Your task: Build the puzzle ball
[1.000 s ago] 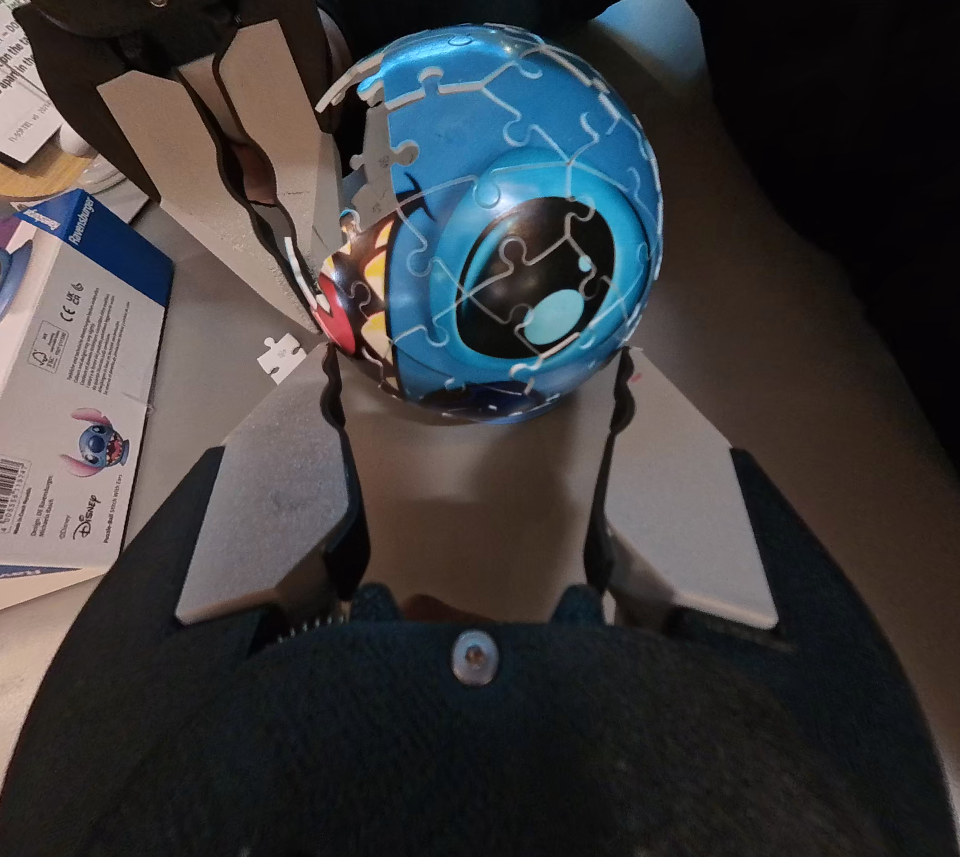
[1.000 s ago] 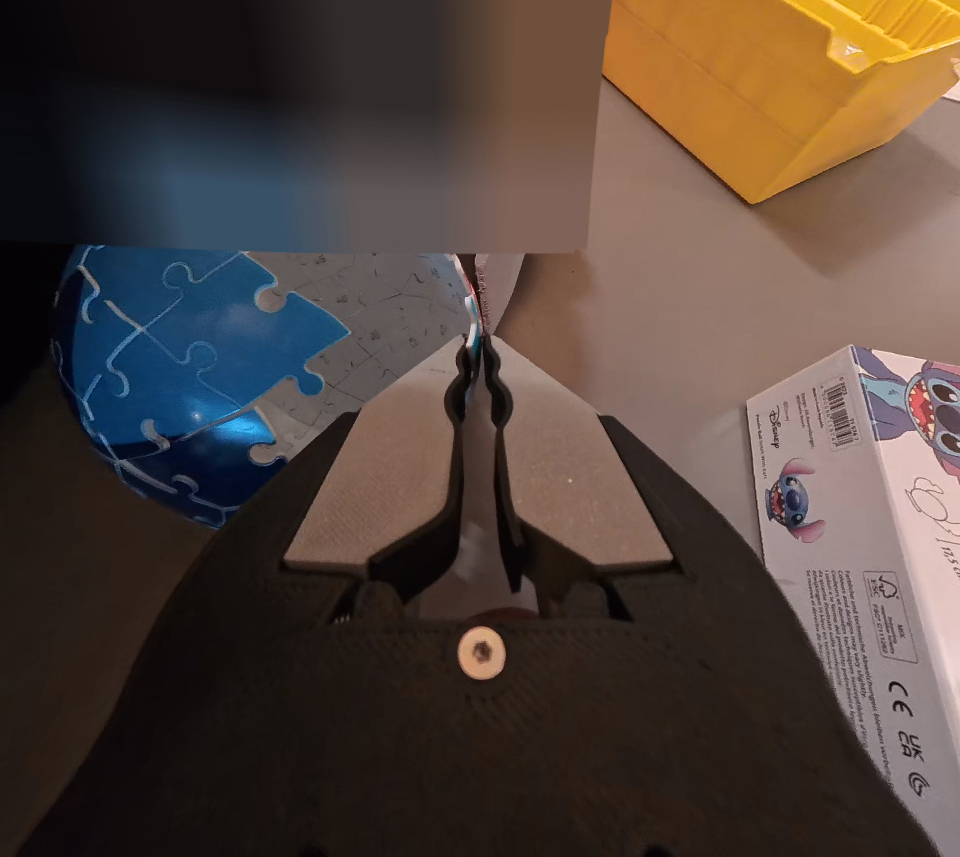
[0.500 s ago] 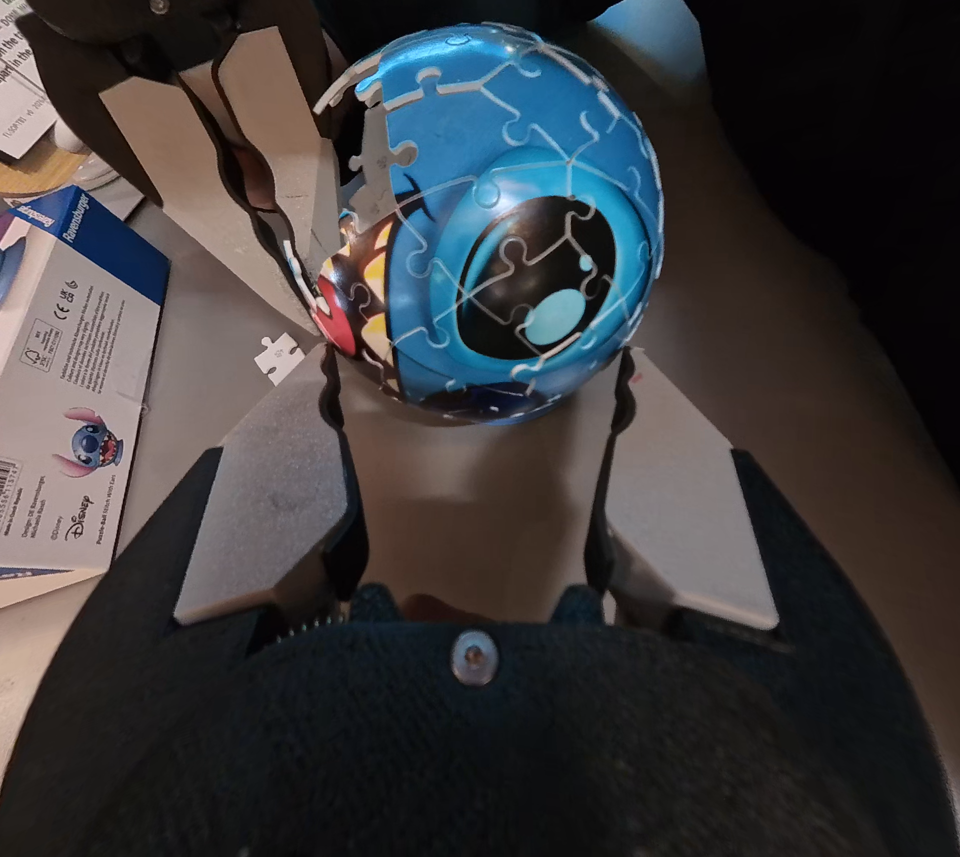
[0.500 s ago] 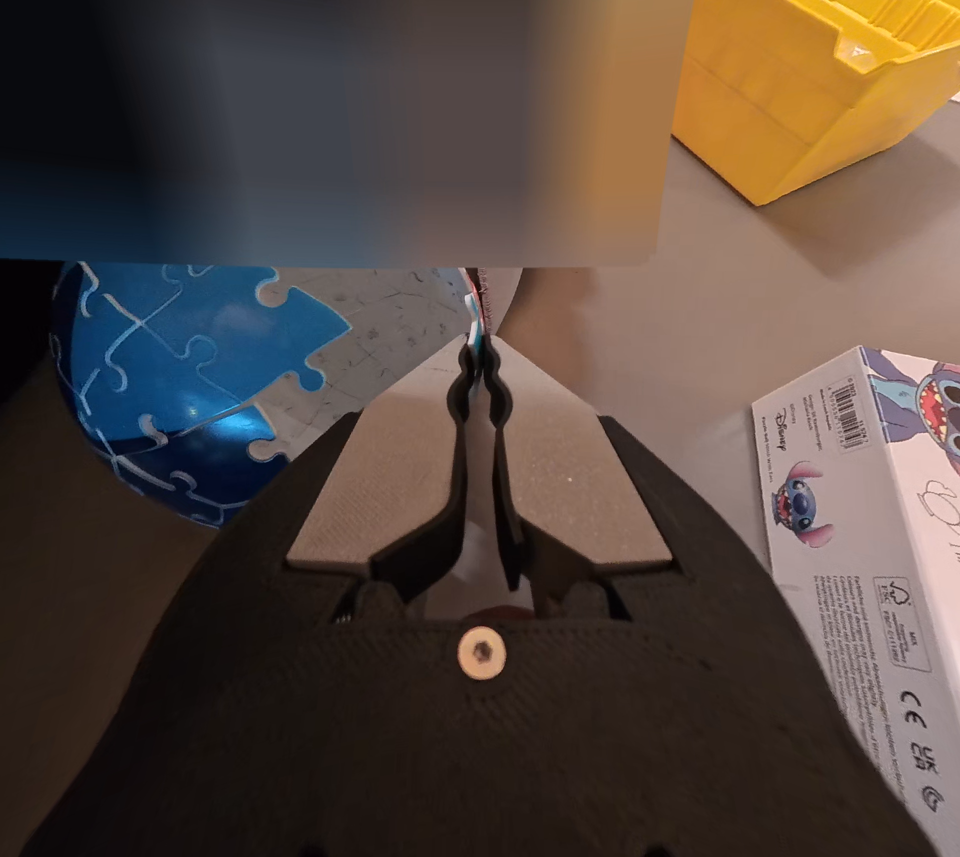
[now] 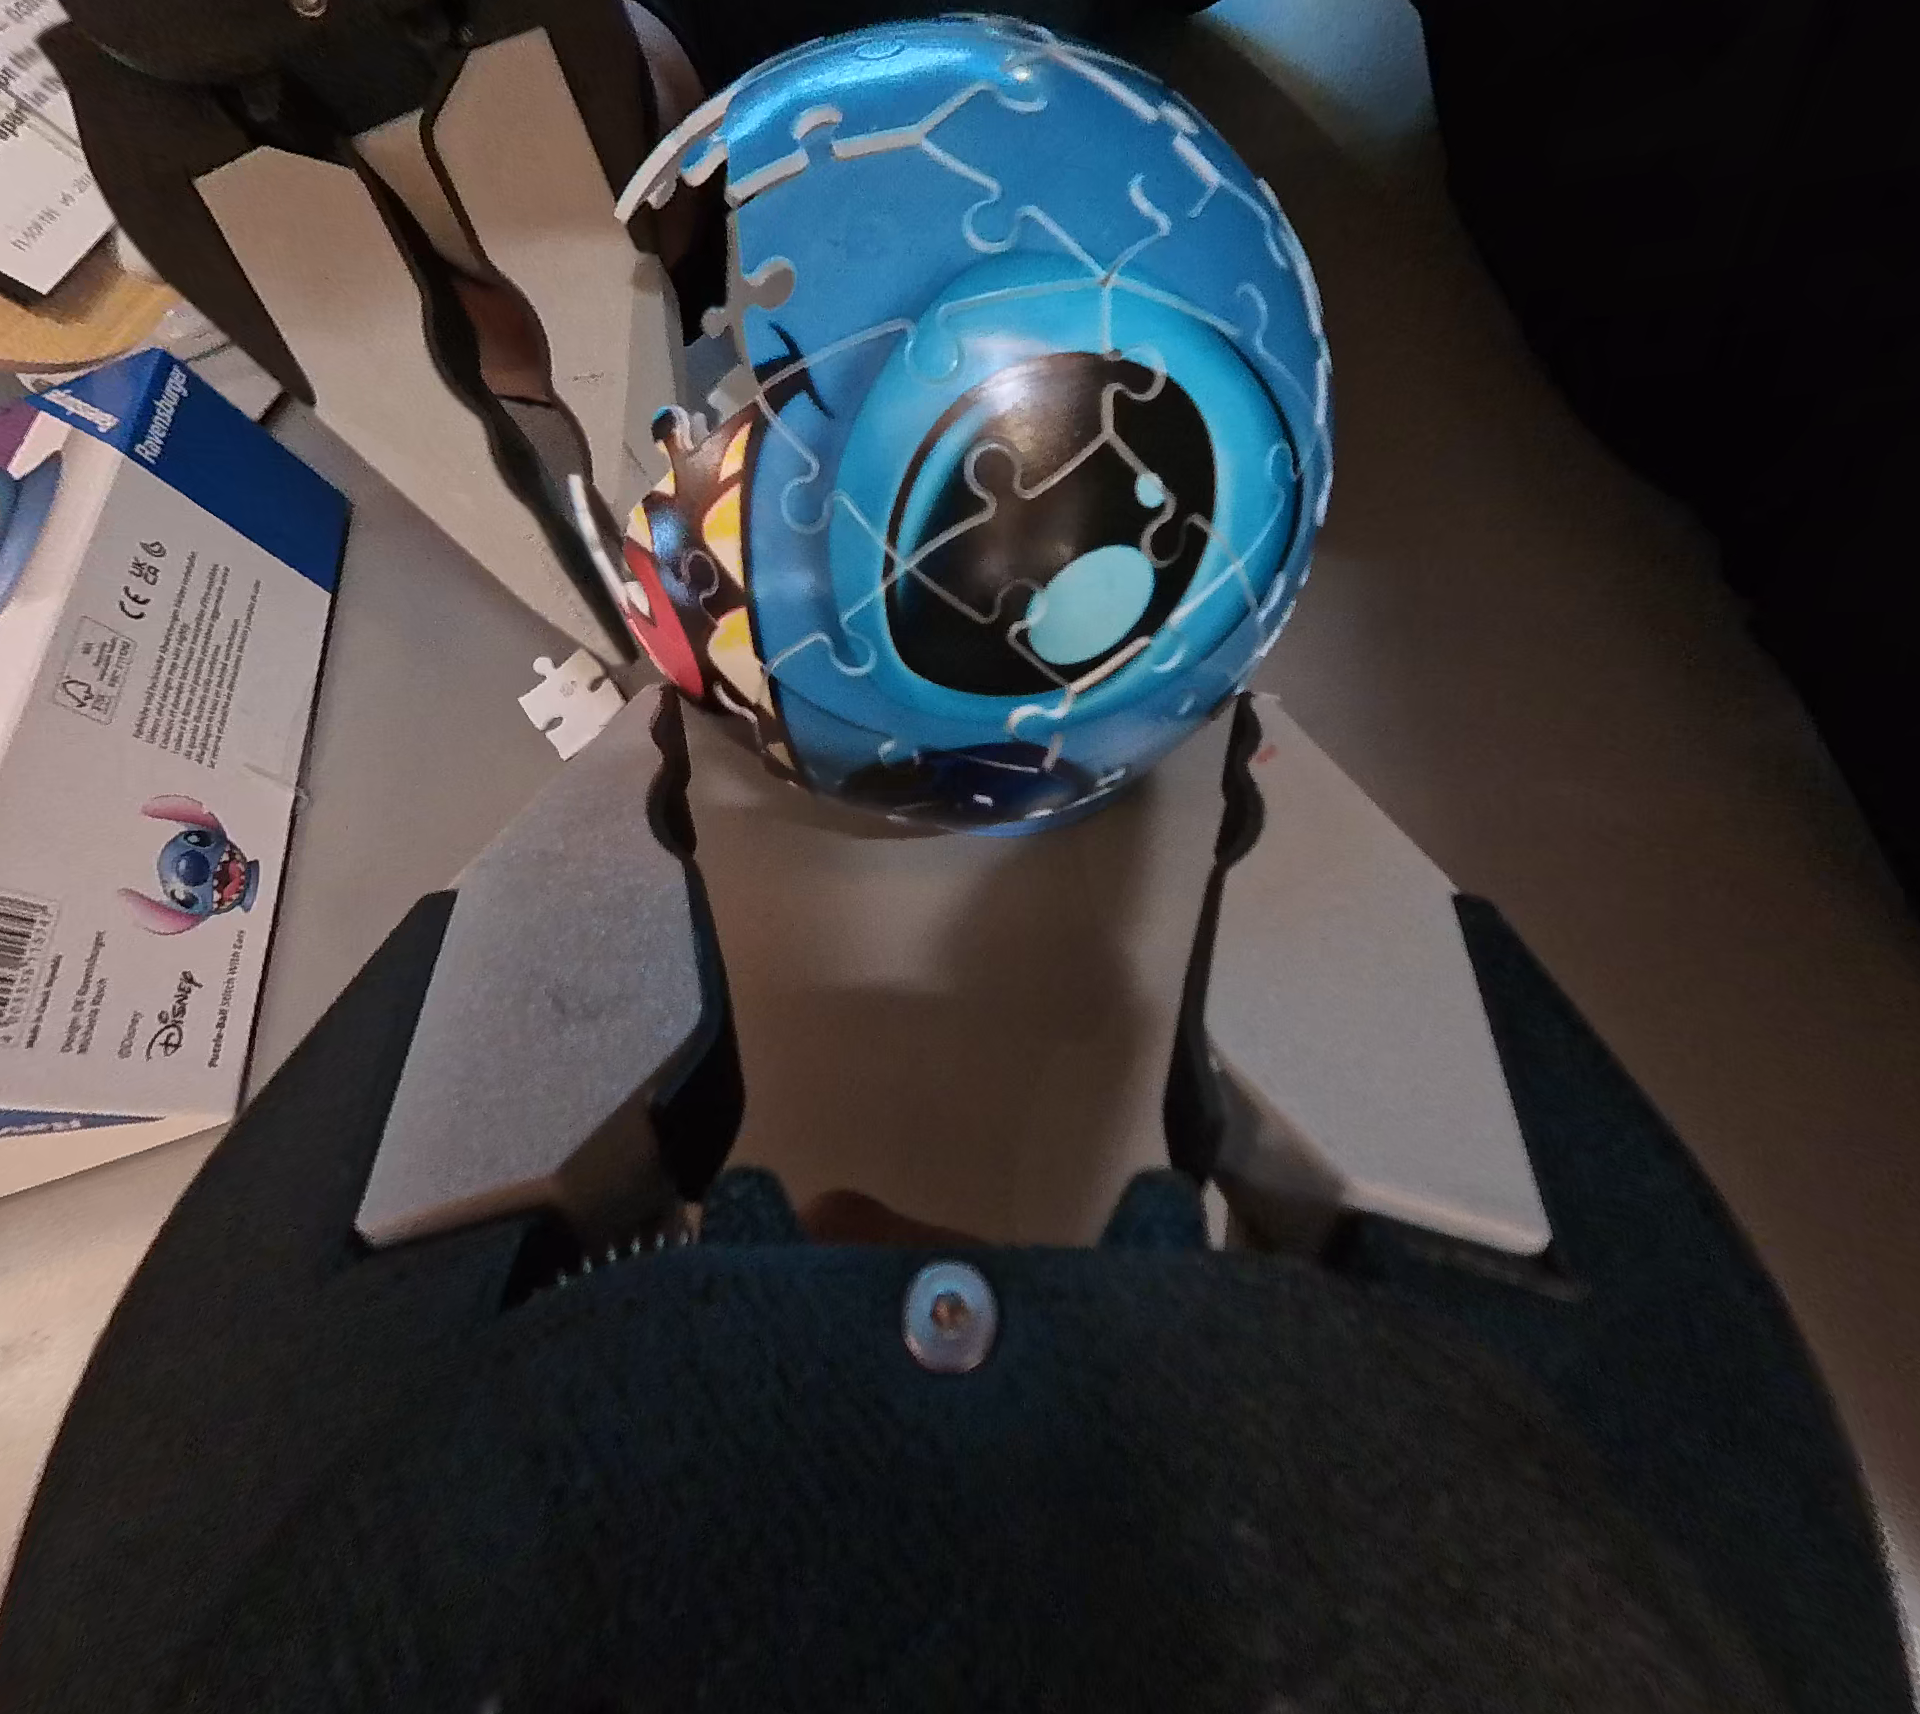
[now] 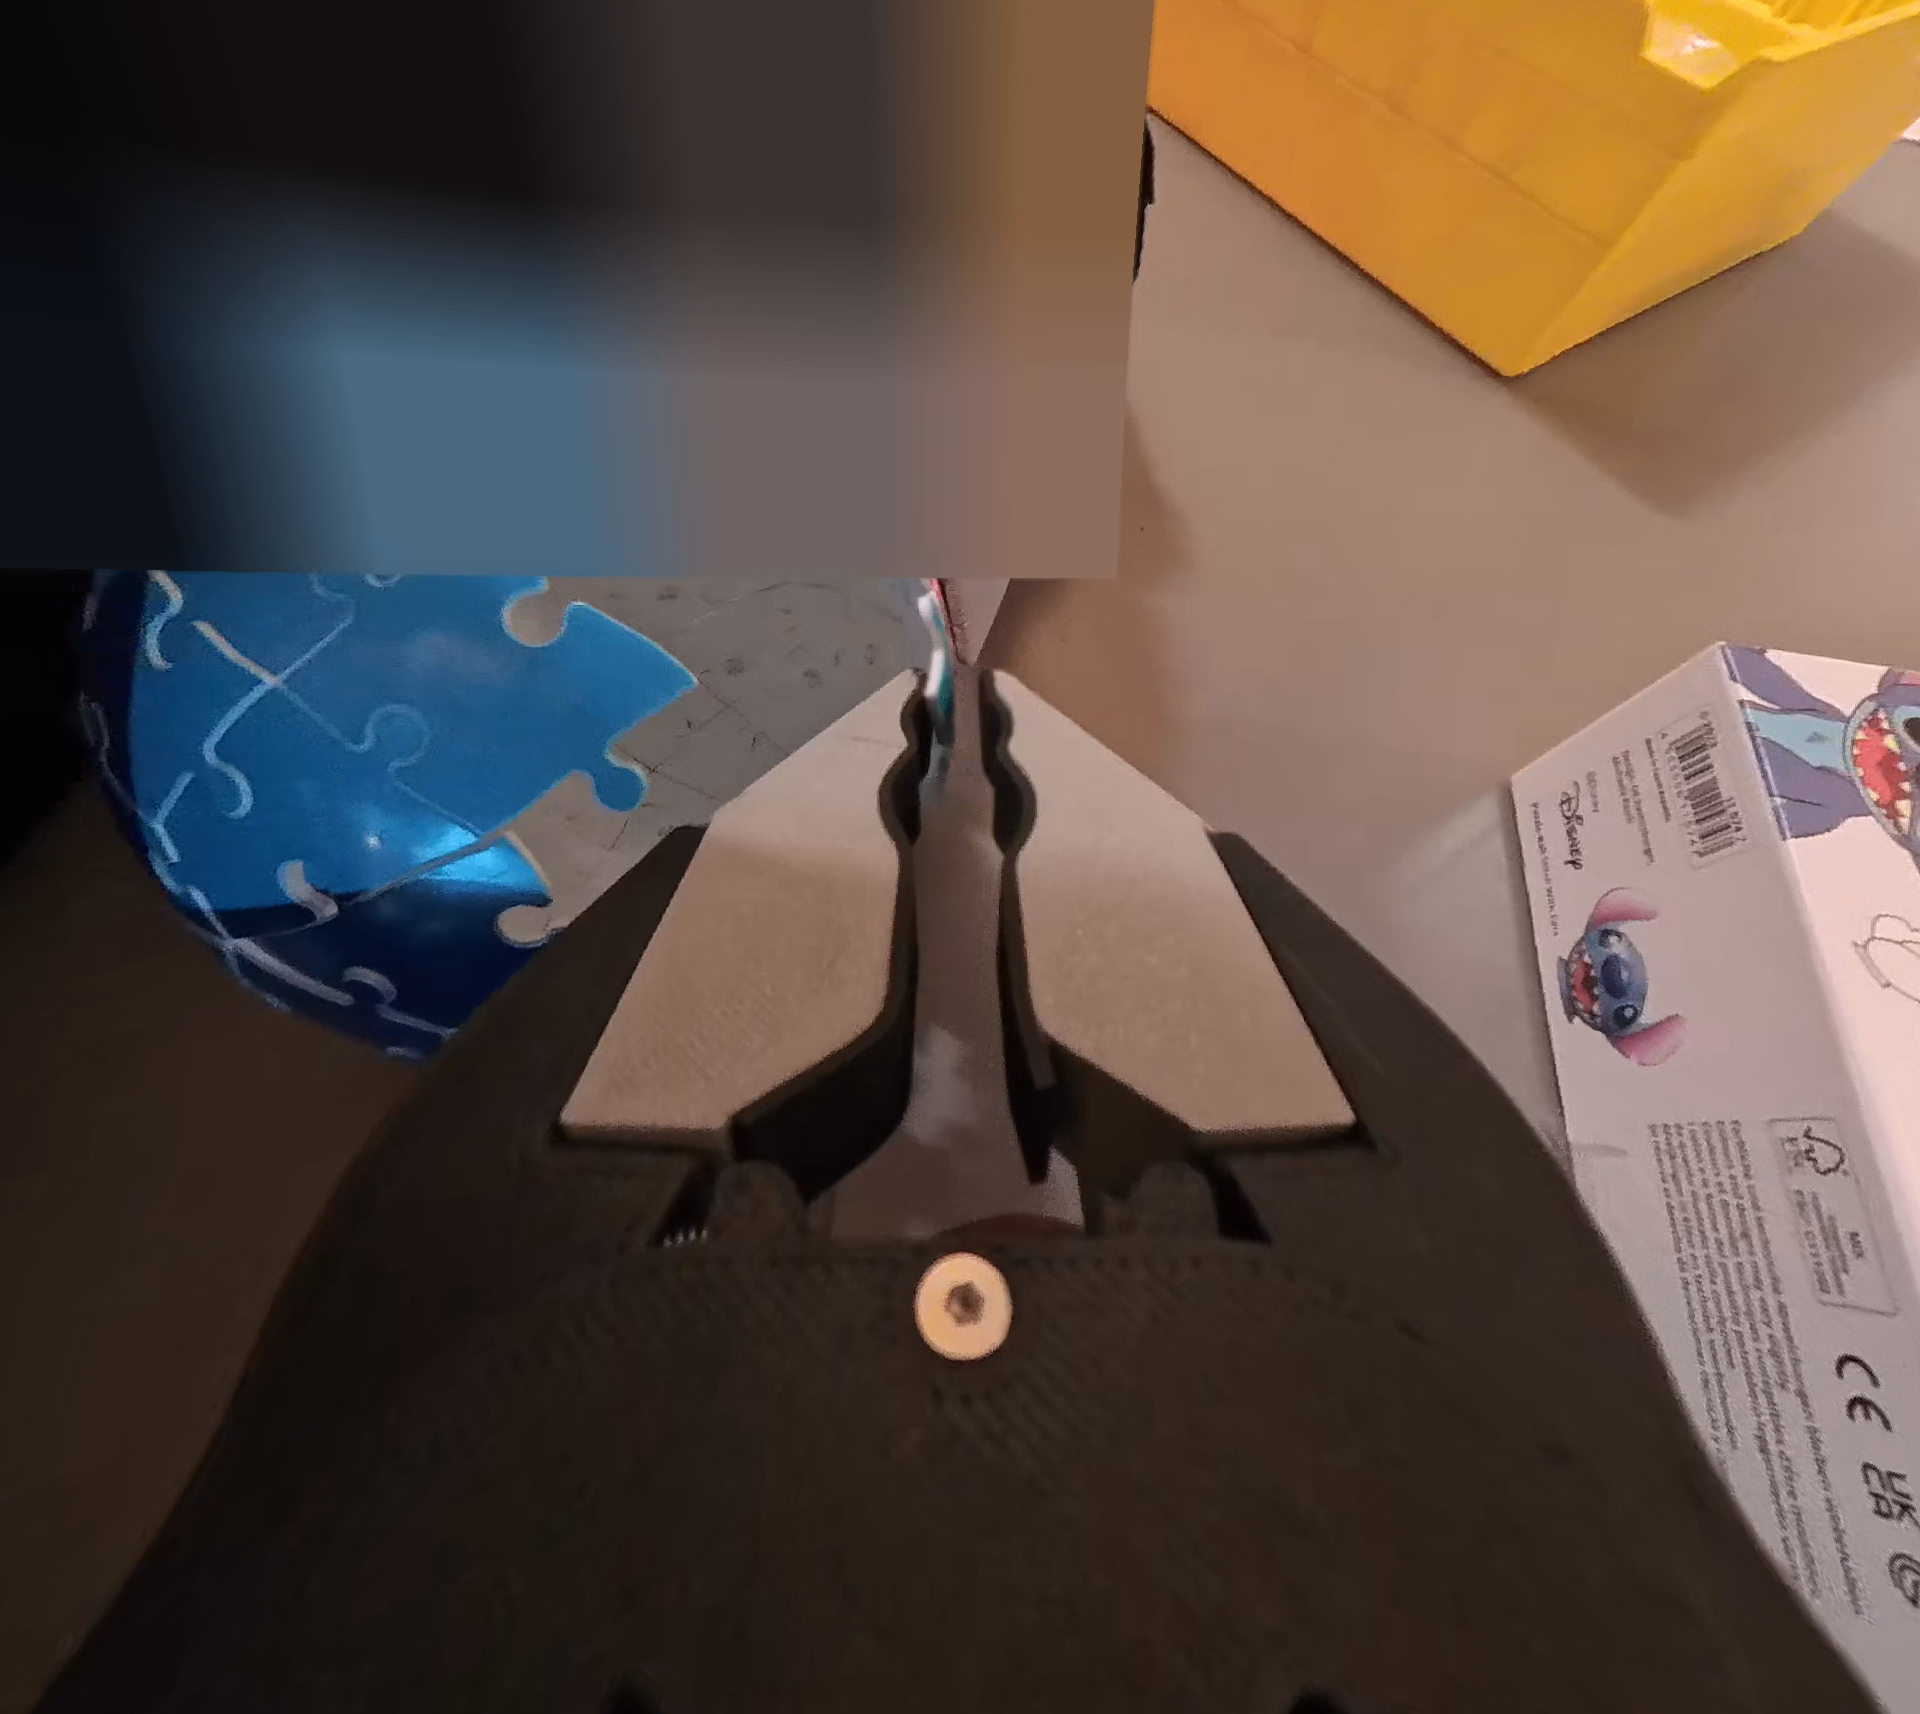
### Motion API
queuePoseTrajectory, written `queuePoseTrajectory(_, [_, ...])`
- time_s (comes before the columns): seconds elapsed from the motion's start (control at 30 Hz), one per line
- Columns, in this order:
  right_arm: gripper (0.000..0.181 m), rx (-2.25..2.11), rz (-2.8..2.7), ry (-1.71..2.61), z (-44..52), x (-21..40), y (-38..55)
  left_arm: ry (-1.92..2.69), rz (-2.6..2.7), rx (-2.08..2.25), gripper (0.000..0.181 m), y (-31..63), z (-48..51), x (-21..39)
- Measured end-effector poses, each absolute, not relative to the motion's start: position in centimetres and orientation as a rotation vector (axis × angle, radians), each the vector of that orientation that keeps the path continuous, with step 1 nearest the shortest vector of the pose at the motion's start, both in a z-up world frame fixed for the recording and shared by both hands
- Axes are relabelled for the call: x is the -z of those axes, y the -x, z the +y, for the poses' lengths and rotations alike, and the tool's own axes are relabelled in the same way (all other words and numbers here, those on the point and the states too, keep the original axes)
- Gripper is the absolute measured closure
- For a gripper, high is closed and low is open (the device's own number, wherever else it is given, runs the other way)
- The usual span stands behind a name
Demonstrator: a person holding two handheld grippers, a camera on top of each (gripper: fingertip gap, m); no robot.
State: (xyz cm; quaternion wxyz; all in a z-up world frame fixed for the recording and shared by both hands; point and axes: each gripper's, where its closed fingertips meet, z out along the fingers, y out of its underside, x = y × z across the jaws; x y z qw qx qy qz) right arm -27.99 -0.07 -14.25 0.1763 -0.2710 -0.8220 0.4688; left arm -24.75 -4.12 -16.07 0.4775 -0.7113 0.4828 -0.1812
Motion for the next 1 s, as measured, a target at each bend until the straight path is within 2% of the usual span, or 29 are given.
queuePoseTrajectory(1.0, [0.181, -1.450, -2.318, 0.801, -0.57, 13.86, 27.92, 1.727, 1.181, 0.445, 0.078, 24.45, -4.23, 15.78])
